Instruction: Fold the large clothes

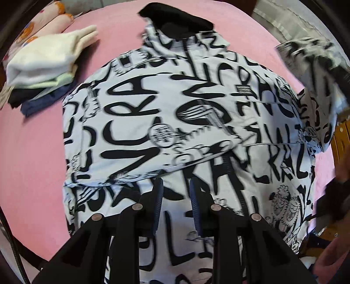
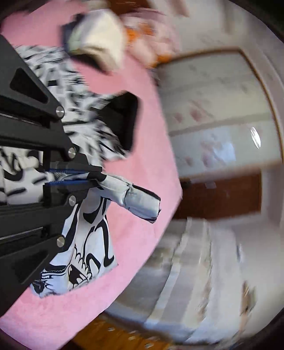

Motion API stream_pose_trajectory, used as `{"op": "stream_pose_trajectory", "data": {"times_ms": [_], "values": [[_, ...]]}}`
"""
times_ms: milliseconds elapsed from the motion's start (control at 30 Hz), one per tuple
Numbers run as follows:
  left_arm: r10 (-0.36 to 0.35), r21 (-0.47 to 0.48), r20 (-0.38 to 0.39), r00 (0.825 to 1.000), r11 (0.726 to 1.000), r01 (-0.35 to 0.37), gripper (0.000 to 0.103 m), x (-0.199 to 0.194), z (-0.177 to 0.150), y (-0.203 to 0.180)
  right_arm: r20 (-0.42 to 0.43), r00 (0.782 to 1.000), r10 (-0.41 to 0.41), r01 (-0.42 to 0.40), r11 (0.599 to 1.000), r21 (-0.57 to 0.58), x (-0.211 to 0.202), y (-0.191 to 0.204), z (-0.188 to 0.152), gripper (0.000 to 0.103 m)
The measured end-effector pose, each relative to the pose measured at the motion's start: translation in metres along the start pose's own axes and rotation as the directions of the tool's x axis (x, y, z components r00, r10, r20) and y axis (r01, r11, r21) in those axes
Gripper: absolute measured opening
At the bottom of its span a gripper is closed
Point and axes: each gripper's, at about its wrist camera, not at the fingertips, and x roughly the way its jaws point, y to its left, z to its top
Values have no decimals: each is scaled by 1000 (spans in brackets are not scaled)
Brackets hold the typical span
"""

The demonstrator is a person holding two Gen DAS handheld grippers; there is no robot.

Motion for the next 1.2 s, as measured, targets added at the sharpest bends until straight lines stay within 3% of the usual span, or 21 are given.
{"op": "stream_pose_trajectory", "data": {"times_ms": [133, 233, 433, 500, 600, 700, 767, 900, 967, 1033, 1100, 1200], "values": [[-14, -24, -4, 1000, 1000, 14, 23, 6, -3, 18, -98, 993, 70, -85, 983, -164, 18, 55, -38, 5], [-3, -45, -10, 1000, 999, 2, 23, 12, -2, 28, -232, 970, 75, -136, 956, -258, 40, 85, -71, 5], [-14, -111, -3, 1000, 994, 14, 23, 17, 6, 46, -470, 875, 116, -254, 937, -242, 70, 98, -123, 11], [-21, -120, -4, 1000, 993, 20, 24, 20, 13, 47, -501, 853, 147, -291, 931, -222, 70, 95, -128, 13], [-54, -126, 1, 999, 991, 54, 37, 27, 24, 44, -529, 823, 208, -351, 918, -184, 70, 86, -126, 18], [-141, -154, 19, 990, 978, 143, 46, 35, 37, 37, -557, 785, 270, -401, 907, -126, 68, 74, -119, 24], [-202, -189, 16, 979, 961, 201, 47, 44, 47, 30, -564, 768, 304, -425, 900, -94, 63, 66, -116, 24], [-316, -268, 21, 948, 912, 310, 47, 65, 62, 11, -577, 748, 329, -441, 895, -61, 47, 44, -112, 26], [-340, -294, 15, 940, 897, 329, 47, 75, 67, 2, -585, 747, 316, -430, 900, -63, 40, 30, -112, 26], [-351, -335, -14, 936, 884, 326, 47, 93, 74, -9, -592, 746, 305, -419, 906, -61, 34, 16, -112, 26], [-323, -365, -41, 945, 885, 287, 47, 105, 77, -18, -600, 741, 301, -409, 911, -48, 30, 3, -113, 26], [-309, -423, -26, 951, 865, 269, 43, 116, 78, -23, -606, 735, 303, -393, 919, -17, 23, -18, -112, 26]]}}
